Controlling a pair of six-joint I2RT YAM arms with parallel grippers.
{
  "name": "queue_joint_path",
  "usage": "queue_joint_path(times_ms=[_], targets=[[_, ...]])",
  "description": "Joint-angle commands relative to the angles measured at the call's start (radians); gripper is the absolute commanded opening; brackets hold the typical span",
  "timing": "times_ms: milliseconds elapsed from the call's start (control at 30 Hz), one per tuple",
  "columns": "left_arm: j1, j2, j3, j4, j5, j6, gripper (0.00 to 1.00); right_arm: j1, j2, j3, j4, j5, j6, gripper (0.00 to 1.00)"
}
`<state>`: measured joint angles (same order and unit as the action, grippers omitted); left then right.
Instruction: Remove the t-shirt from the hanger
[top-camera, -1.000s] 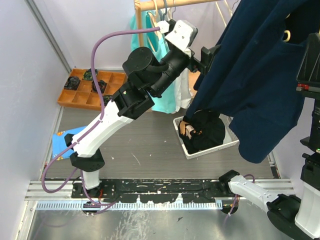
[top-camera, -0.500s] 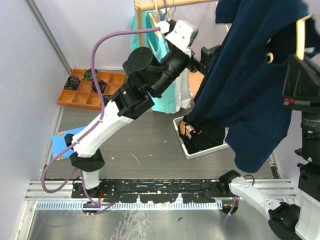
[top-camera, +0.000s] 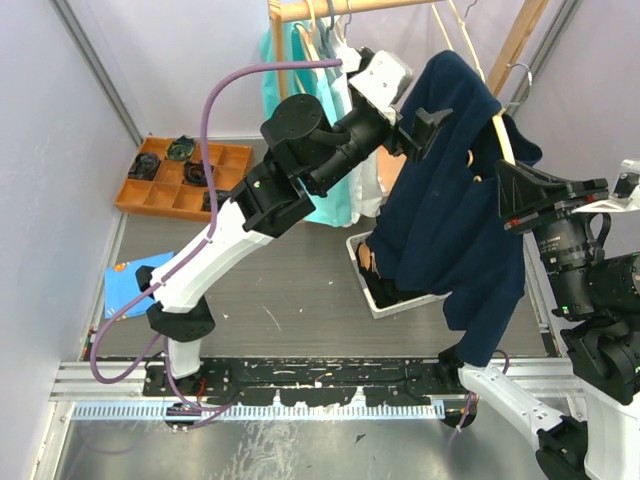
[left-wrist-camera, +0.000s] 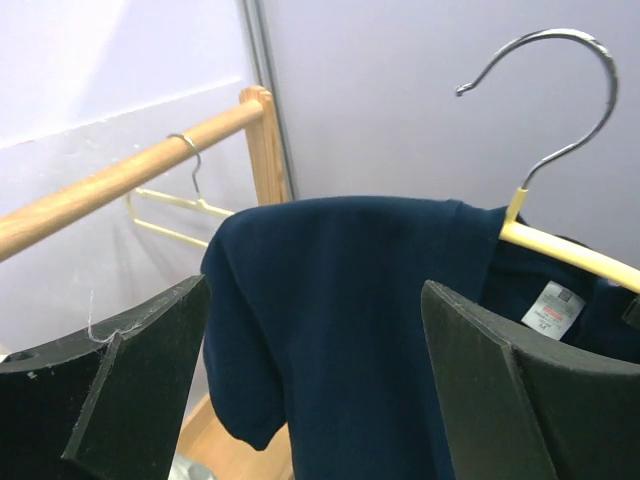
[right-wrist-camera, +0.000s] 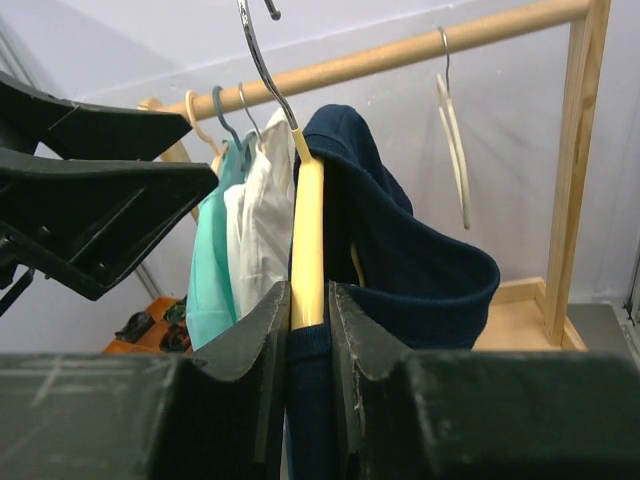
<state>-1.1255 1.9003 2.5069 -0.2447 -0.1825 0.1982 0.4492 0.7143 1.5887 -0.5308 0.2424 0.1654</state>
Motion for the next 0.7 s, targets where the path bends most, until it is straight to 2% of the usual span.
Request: queue_joint_path(times_ms=[0,500,667], targets=[[0.003,0.046,0.047,-0.040,0.069,-0.010,0.93,-0.003,0.004,0.011,0.054,-0.004,0.047,0.01],[0.004,0.086,0.044,-0.015,0.177,-0.002,0.93,-0.003,0.049,0.029,-0.052,-0.064,0.069,0.01],[0.004,0.099,0.047,-0.017,0.186,-0.016,0.90,-0.003,0.049,0.030,-0.054,-0.072,0.067,0.01]])
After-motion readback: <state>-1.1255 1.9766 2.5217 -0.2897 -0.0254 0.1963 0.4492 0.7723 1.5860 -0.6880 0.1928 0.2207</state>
